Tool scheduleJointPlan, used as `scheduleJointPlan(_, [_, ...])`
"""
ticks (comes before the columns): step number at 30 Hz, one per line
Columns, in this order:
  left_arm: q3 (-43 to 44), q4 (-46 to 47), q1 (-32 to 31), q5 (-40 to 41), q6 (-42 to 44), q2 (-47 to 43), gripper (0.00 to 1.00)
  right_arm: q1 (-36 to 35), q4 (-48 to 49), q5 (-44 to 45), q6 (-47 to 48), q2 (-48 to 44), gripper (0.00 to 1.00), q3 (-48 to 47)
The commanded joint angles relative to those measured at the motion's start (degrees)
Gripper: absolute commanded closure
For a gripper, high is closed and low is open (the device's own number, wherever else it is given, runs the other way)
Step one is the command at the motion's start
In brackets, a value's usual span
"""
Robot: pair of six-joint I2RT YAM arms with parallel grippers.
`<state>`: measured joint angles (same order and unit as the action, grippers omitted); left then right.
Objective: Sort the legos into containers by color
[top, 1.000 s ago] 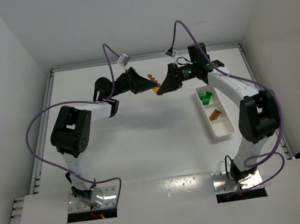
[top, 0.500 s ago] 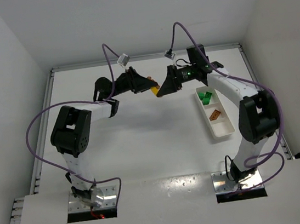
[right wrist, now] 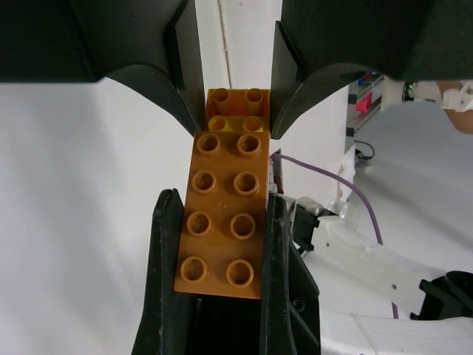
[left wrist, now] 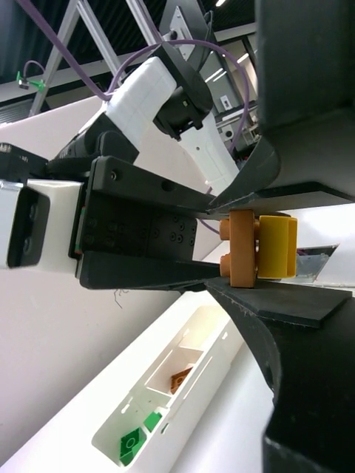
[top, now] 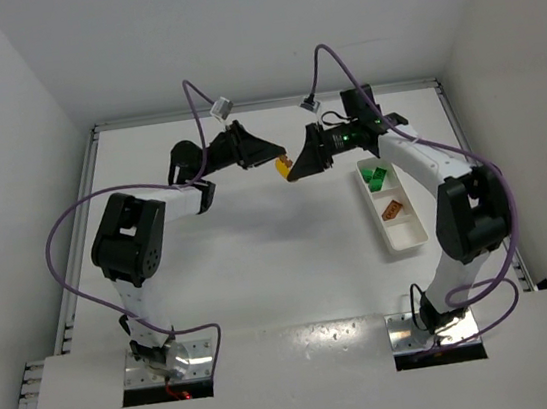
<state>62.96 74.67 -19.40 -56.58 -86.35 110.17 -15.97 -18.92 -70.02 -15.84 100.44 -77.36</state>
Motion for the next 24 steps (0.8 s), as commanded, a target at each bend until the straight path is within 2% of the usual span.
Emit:
scheduleJointPlan(1, [1.9, 19.0, 1.7, 2.2, -0.7, -0.1, 0.81, -0.4, -3.2, -0.5, 5.9, -3.8, 1.0, -0.1])
scheduleJointPlan(4, [1.9, 19.0, 2.3, 2.7, -1.3, -0.1, 0.9, -0.4, -6.6, 0.3, 9.2, -4.4, 1.0, 0.5])
scheduleJointPlan(10, [2.5, 20.3, 2.3, 3.3, -2.9, 0.9, 0.97, -1.0, -10.7, 3.2, 13.6, -5.0, 1.0, 1.0])
scheduleJointPlan(15, [4.5, 20.3, 2.3, 3.8, -3.4, 1.5, 0.97, -3.0, -13.8, 4.6, 16.4, -5.0, 1.0, 1.0])
scheduleJointPlan(22, [5.2, 19.2, 2.8, 5.0, -1.4, 0.9, 0.97, -3.0, -22.5, 11.0, 26.8, -6.9, 1.0, 2.8])
scheduleJointPlan(24, [3.6, 17.8, 3.3, 4.5, 0.1, 0.4, 0.97, 0.0, -23.2, 14.5, 27.4, -9.6, 1.0, 5.2])
